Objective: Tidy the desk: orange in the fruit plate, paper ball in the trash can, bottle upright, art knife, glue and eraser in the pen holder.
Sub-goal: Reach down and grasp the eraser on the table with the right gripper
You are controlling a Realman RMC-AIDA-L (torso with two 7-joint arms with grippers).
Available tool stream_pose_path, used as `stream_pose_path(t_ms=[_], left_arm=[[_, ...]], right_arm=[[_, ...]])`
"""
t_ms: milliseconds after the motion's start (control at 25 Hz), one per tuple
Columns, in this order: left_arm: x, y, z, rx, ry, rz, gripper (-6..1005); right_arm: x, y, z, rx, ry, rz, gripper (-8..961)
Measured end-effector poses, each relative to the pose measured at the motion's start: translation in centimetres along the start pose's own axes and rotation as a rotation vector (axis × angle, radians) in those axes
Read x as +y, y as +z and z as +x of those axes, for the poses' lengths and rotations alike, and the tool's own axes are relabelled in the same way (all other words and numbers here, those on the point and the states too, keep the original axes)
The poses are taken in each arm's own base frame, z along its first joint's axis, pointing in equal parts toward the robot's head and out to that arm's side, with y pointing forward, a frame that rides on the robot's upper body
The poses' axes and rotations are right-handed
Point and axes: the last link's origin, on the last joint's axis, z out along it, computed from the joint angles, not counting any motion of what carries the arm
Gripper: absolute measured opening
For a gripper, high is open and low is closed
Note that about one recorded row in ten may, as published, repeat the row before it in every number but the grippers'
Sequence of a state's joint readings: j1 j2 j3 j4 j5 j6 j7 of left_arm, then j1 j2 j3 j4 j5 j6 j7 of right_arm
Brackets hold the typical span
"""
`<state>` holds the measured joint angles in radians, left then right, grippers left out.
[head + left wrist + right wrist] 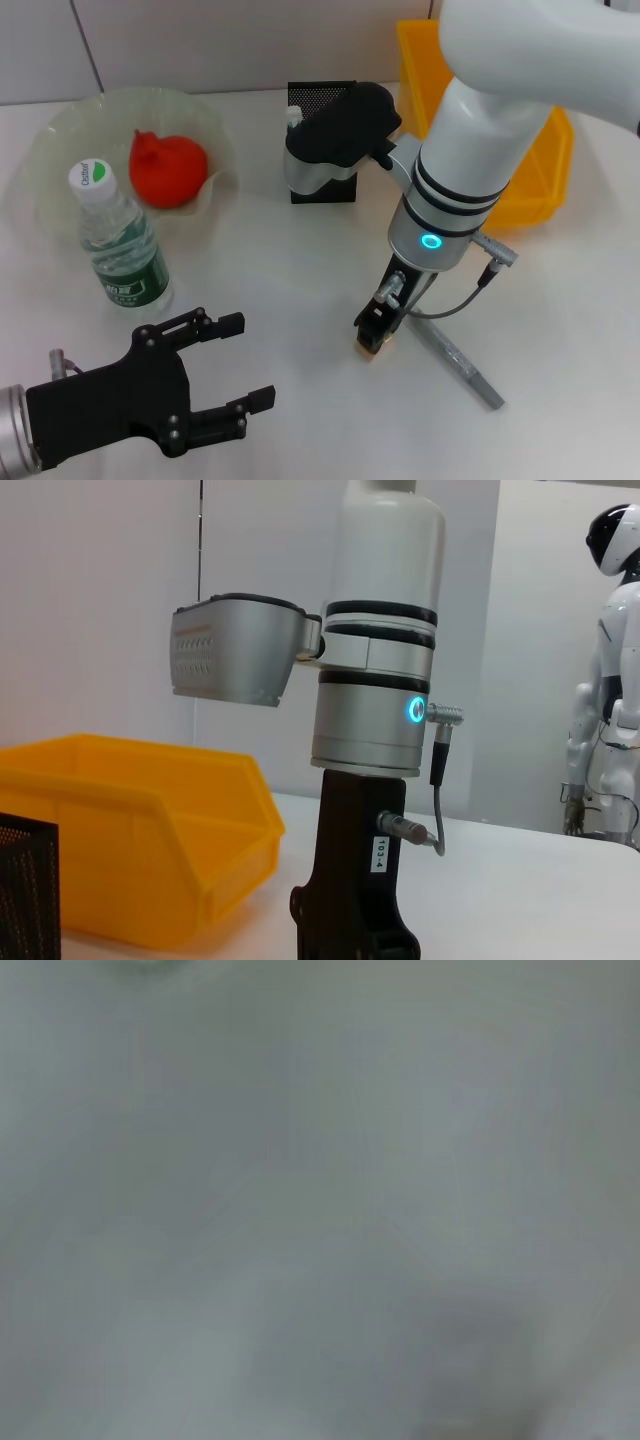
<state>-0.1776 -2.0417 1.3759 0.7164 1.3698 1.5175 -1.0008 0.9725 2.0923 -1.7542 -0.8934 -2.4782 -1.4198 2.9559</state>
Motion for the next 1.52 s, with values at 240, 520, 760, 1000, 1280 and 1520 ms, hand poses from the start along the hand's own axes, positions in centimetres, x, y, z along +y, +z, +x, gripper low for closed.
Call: stream_pose_path(t_ms=[240,520,760,1000,1280,1520], left_arm=[[0.01,0.0,0.01,0.0,0.0,-0.001,799],[0.03,-0.01,0.0,0.001,0.0,-0.001,799],[0.0,0.07,0.04,0.002,0.001,-0.002,799],[-0.04,0.14,0.1,0.003,0.003,-0.004,799],[-0.03,0.14,0.1,0.003,0.003,-0.004,799],[-0.03,0.13,0.09,0.003,0.003,-0.003,799]], right_arm=[[-0.05,0.0,0.06,-0.004,0.005,-0.003,254],[0.25,-0.36,-0.17,-0.022,-0.012,-0.001,257],[0.42,-0.5,-0.23,-0.03,-0.021,-0.001,486],[0.8,-0.15,-0.1,-0.019,-0.055,0.017,598],[0.72,-0.01,-0.14,-0.024,-0.053,0.02,594],[0.69,0.03,-0.13,-0.023,-0.051,0.021,578]])
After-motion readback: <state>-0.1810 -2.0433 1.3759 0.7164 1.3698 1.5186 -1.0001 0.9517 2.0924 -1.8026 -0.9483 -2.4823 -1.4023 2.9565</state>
